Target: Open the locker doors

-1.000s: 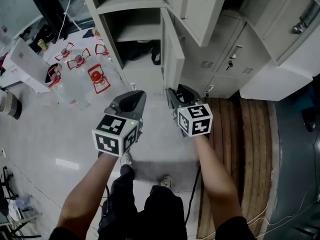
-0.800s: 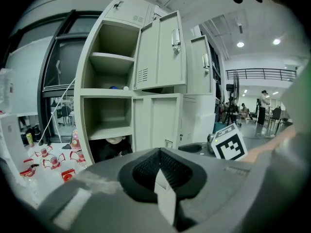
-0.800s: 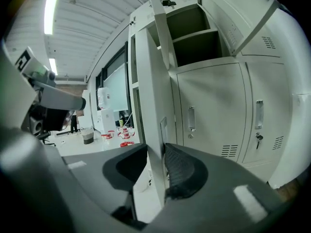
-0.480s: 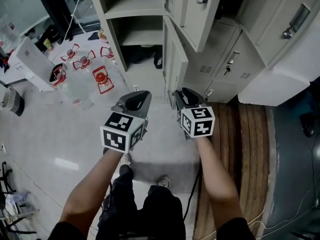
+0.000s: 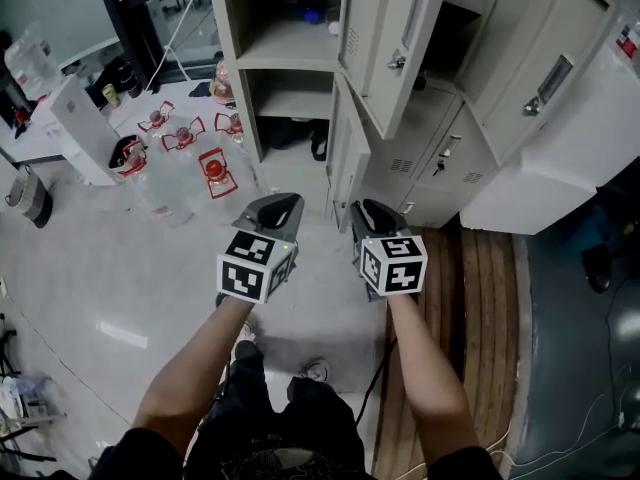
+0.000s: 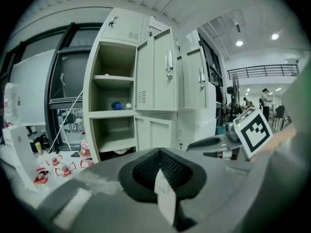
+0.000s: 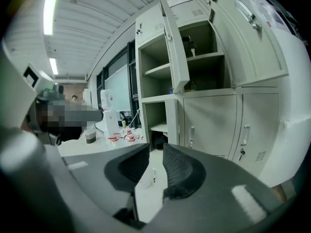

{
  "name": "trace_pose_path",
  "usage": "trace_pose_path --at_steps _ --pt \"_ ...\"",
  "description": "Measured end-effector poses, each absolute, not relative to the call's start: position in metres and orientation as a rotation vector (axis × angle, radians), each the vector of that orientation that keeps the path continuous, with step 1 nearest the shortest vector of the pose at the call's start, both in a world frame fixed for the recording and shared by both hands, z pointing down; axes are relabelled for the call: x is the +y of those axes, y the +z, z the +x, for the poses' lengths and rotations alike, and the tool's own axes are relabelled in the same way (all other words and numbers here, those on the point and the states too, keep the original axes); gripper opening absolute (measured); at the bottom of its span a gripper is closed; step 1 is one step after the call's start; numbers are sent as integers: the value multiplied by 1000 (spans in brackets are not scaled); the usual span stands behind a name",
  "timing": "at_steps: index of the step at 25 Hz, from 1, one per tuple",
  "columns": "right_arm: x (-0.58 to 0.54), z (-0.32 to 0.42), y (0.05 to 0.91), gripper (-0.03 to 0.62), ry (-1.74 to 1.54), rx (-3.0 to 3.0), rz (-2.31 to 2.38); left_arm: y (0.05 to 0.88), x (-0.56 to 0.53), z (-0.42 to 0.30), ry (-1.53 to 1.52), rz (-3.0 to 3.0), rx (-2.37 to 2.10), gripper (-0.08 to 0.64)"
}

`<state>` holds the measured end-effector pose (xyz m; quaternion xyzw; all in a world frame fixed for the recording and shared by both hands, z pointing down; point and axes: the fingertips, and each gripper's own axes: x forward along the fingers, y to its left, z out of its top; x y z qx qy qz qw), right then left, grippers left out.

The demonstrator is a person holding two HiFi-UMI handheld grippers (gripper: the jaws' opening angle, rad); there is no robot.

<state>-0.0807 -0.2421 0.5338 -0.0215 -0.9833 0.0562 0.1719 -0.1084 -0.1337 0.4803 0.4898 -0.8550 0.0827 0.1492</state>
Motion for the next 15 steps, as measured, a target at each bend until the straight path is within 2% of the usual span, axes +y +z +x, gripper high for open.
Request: trace_pose_path --at_steps 15 --pt "-201 -65 400 9 102 -2867 8 389 -80 -118 236 1433 -2508 2"
